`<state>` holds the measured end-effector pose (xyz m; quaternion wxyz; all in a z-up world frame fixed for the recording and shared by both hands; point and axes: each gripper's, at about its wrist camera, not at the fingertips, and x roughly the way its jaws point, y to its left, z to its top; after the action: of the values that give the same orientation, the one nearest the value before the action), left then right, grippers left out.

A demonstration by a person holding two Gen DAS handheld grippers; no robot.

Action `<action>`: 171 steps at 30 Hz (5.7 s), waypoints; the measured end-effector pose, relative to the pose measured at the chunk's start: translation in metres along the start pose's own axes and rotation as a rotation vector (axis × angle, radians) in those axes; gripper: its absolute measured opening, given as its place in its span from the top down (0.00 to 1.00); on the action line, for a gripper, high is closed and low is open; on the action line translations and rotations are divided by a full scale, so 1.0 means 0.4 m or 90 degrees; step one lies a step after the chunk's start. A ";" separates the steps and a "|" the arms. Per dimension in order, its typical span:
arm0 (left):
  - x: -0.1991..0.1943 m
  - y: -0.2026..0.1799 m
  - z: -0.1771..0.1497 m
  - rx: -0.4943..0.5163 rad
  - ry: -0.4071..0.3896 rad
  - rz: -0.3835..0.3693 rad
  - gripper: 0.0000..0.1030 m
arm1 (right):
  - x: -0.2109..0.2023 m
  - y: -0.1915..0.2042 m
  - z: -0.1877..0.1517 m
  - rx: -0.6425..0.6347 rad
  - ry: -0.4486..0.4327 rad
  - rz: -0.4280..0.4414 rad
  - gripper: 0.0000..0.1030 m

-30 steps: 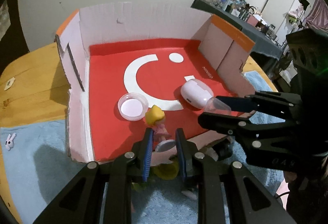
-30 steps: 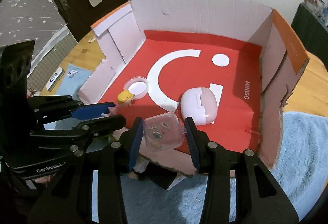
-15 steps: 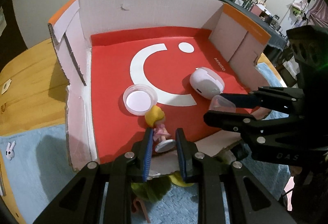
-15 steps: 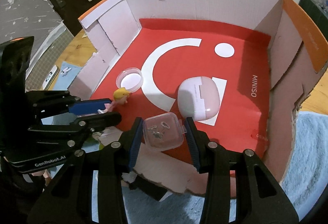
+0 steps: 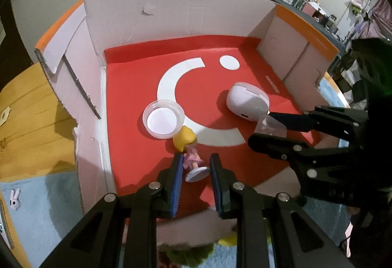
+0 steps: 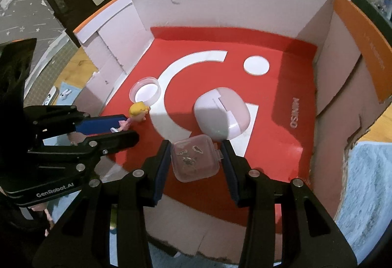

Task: Organize objects
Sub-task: 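Lift and carry the clear box and the doll into the red-lined box, then lower the clear box and doll onto the red floor and open both grippers, then withdraw both grippers from the box toward the remaining toys, then move both open grippers down toward the toys on the blue towel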

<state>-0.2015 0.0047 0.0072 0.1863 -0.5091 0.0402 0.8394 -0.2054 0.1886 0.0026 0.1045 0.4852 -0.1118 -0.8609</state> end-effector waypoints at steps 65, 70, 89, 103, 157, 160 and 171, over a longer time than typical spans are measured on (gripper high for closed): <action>-0.010 0.012 -0.016 -0.038 -0.065 0.037 0.58 | -0.029 0.006 -0.030 -0.014 -0.053 -0.050 0.41; -0.022 0.009 -0.022 -0.035 -0.073 0.040 0.58 | -0.042 0.008 -0.032 -0.015 -0.059 -0.049 0.41; -0.094 -0.006 -0.054 -0.033 -0.117 0.052 0.37 | -0.097 0.032 -0.062 -0.018 -0.090 -0.054 0.28; -0.136 -0.003 -0.091 -0.042 -0.139 0.068 0.21 | -0.144 0.045 -0.095 -0.018 -0.115 -0.059 0.18; -0.178 -0.052 -0.260 -0.039 -0.152 0.062 0.07 | -0.211 0.077 -0.270 -0.012 -0.139 -0.057 0.04; -0.181 -0.047 -0.265 -0.041 -0.156 0.066 0.07 | -0.207 0.083 -0.270 -0.015 -0.138 -0.057 0.04; -0.165 -0.008 -0.276 -0.051 -0.136 0.054 0.35 | -0.179 0.093 -0.259 -0.028 -0.130 -0.073 0.04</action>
<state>-0.0806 -0.0386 0.0122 0.1337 -0.4214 0.0080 0.8969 -0.0773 0.1644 0.0195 0.0538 0.3981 -0.0755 -0.9127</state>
